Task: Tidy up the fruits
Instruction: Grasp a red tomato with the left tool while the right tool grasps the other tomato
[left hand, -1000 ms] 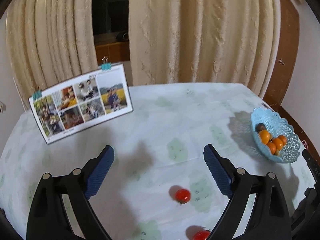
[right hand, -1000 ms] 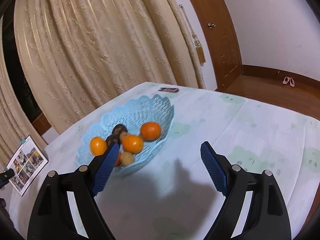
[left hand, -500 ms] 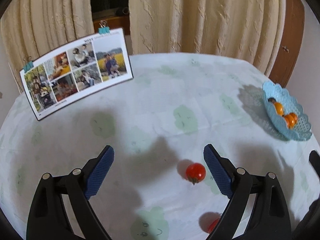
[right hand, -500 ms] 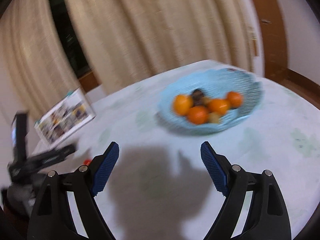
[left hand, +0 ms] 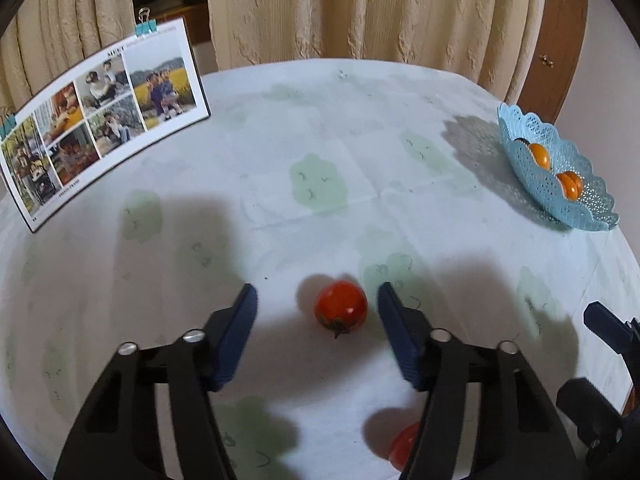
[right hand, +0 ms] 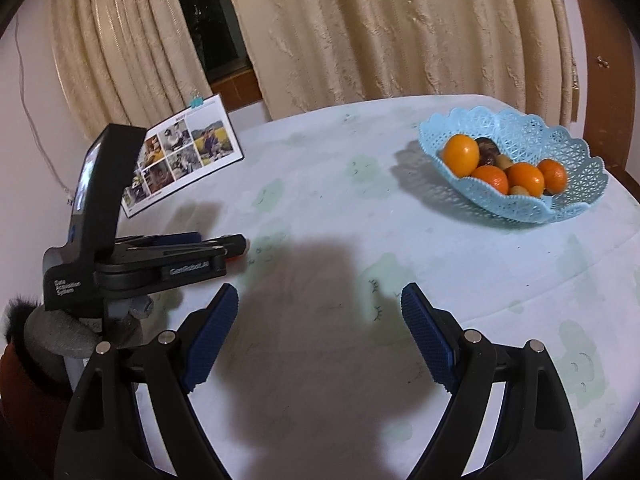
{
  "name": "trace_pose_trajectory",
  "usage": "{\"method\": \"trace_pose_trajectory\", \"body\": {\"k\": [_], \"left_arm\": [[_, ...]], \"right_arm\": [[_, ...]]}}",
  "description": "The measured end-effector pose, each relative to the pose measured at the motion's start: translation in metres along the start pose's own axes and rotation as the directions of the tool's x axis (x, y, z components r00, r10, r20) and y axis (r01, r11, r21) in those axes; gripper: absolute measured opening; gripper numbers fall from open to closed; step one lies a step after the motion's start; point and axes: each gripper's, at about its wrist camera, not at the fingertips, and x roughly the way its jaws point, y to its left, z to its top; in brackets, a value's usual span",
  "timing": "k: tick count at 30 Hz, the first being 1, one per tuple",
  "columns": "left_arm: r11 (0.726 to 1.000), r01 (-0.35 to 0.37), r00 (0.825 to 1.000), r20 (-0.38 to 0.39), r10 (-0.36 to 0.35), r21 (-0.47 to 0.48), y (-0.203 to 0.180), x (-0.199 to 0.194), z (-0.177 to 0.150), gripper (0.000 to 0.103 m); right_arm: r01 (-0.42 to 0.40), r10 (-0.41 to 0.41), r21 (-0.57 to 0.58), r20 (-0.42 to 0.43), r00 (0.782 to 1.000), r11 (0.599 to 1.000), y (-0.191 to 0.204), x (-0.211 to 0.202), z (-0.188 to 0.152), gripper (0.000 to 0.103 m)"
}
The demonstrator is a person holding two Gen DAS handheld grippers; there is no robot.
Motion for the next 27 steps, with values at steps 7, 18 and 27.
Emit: {"method": "trace_pose_trajectory", "body": {"k": [7,18,27], "left_arm": [[0.999,0.032,0.999,-0.008,-0.032,0.005,-0.002,0.003,-0.003,0.027],[0.997,-0.025,0.991,0.126,0.034,-0.070,0.027,-0.048,0.011,0.027],[0.986,-0.077,0.981,0.166,0.102,-0.151,0.053,-0.067,0.013,0.027]], "right_arm": [[-0.020,0.019,-0.035,-0.022,1.000,0.999,0.008,0.003,-0.001,0.085],[-0.059,0.052,-0.120,-0.062,0.997,0.991,0.034,0.010,-0.004,0.085],[-0.132,0.092,-0.223,-0.179,0.980,0.966,0.072,0.038,-0.008,0.077]]}}
